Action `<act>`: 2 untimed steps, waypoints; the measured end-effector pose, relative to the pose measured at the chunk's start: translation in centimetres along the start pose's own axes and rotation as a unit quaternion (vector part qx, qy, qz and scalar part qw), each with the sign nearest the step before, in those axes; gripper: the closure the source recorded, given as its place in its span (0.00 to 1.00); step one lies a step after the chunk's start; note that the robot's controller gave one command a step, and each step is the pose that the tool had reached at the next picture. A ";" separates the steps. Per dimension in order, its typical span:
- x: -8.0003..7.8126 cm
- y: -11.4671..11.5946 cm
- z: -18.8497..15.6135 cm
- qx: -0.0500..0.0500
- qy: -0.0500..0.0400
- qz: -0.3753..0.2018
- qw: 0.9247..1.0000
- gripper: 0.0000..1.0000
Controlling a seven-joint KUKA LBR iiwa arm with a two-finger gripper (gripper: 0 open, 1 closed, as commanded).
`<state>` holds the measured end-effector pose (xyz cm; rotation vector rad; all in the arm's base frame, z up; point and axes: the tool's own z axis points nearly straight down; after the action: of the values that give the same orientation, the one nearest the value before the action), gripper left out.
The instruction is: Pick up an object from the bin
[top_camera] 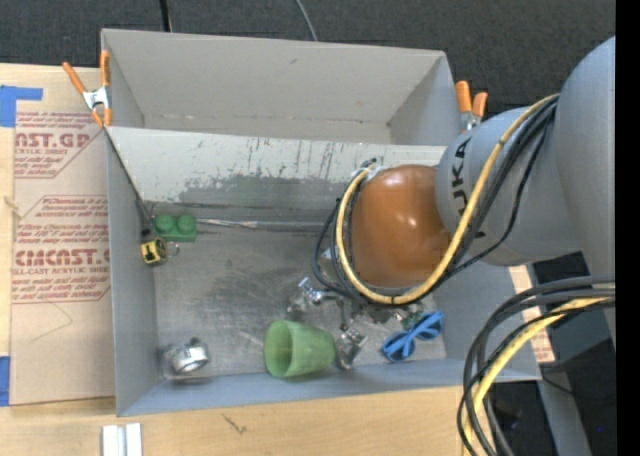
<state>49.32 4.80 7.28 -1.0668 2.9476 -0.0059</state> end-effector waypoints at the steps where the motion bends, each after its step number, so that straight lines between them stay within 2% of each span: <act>1: -1.3 2.1 -0.1 0.002 -0.004 0.017 1.000 0.00; 2: -1.8 -1.3 -3.7 -0.002 0.001 -0.081 0.997 0.00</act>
Offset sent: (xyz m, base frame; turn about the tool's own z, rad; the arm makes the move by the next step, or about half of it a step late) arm -0.0089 0.0245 -0.0028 0.0346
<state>51.53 4.92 11.03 -1.3037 2.8539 -0.0010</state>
